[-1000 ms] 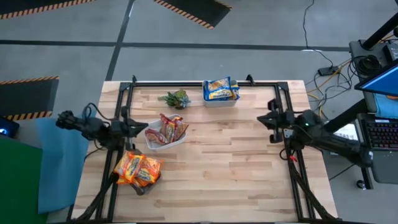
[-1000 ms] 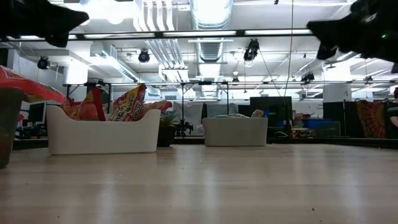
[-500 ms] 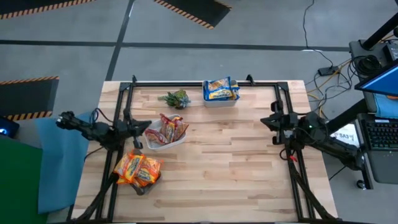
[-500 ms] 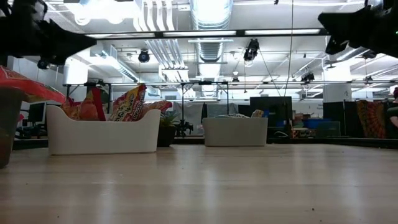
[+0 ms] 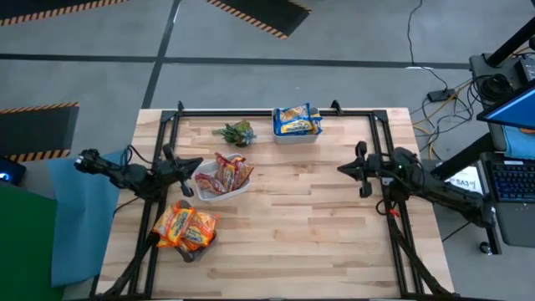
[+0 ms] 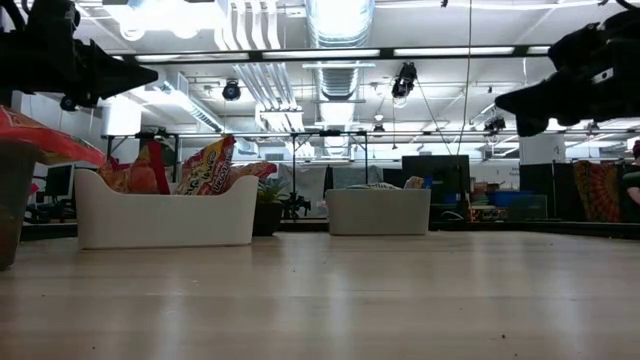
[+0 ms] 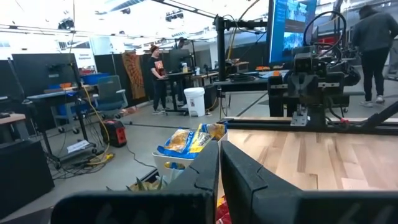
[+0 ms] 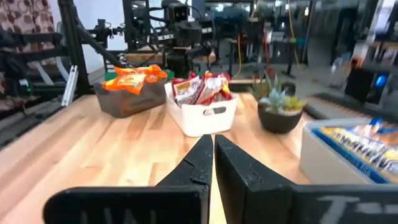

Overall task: Sort Maruchan noodles
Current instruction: Return to Home Position

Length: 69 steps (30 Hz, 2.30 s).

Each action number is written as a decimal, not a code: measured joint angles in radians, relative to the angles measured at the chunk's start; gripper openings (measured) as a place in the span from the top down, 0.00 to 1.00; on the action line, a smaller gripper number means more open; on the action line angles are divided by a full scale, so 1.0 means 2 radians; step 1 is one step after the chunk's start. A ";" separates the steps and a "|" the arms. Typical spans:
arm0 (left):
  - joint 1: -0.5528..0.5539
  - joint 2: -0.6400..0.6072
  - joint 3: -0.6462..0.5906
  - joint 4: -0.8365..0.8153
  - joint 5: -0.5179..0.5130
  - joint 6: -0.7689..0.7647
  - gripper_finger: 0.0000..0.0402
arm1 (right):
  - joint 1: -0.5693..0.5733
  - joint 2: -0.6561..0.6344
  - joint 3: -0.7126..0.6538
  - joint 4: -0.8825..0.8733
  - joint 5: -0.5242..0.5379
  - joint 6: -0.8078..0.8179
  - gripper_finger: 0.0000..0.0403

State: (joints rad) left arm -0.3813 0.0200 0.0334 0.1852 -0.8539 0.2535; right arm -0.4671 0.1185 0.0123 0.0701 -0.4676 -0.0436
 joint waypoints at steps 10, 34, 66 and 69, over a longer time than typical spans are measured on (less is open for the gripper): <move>0.000 0.001 0.000 0.000 0.000 0.000 1.00 | 0.000 0.014 0.004 -0.006 0.000 0.053 0.98; 0.000 0.003 0.000 0.000 0.000 0.000 1.00 | 0.000 0.014 0.006 -0.006 0.000 0.048 0.98; 0.000 0.003 0.000 0.000 0.000 0.000 1.00 | 0.000 0.014 0.006 -0.006 0.000 0.048 0.98; 0.000 0.003 0.000 0.000 0.000 0.000 1.00 | 0.000 0.014 0.006 -0.006 0.000 0.048 0.98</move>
State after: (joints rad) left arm -0.3816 0.0257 0.0325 0.1856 -0.8536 0.2535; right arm -0.4671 0.1467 0.0246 0.0578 -0.4683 0.0525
